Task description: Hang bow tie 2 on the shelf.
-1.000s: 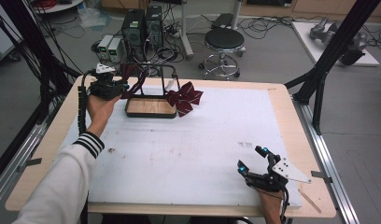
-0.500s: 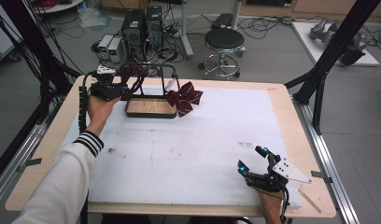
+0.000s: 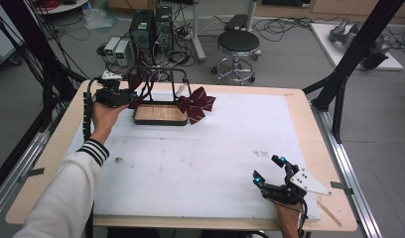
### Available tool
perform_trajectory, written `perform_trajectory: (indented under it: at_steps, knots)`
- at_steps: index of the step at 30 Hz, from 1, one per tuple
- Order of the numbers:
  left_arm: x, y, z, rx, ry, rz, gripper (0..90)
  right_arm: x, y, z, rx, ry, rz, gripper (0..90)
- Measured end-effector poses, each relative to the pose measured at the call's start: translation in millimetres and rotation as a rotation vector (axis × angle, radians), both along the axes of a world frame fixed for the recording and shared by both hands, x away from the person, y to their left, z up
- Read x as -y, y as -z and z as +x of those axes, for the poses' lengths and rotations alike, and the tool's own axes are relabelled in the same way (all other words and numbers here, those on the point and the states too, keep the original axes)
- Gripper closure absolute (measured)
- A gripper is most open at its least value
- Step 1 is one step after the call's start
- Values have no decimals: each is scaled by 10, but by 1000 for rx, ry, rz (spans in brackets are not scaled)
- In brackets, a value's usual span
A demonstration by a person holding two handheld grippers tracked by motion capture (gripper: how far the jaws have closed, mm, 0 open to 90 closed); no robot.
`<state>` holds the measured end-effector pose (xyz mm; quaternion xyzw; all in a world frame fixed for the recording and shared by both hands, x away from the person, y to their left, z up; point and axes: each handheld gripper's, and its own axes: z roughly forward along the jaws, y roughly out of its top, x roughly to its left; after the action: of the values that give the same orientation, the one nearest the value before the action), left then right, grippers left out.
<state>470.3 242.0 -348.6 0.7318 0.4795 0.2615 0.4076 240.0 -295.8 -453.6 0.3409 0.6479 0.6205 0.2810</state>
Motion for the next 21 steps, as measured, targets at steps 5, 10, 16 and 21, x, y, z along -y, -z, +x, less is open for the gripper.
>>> perform_trajectory:
  at_steps: [5, 10, 16, 21]
  knots:
    - [-26, -11, -35, 52, 25, 21, 305, 5, 1, 7, 8, 0, 3, 116]
    - [-116, -27, -136, 144, 97, -31, 172, 7, 2, 3, 11, -3, 2, 116]
    - [-261, -10, -425, 245, 261, -110, 162, 6, 3, -6, 17, -5, 2, 116]
    - [-355, 93, -780, 319, 328, -137, 161, 5, 3, -2, 21, -1, 0, 116]
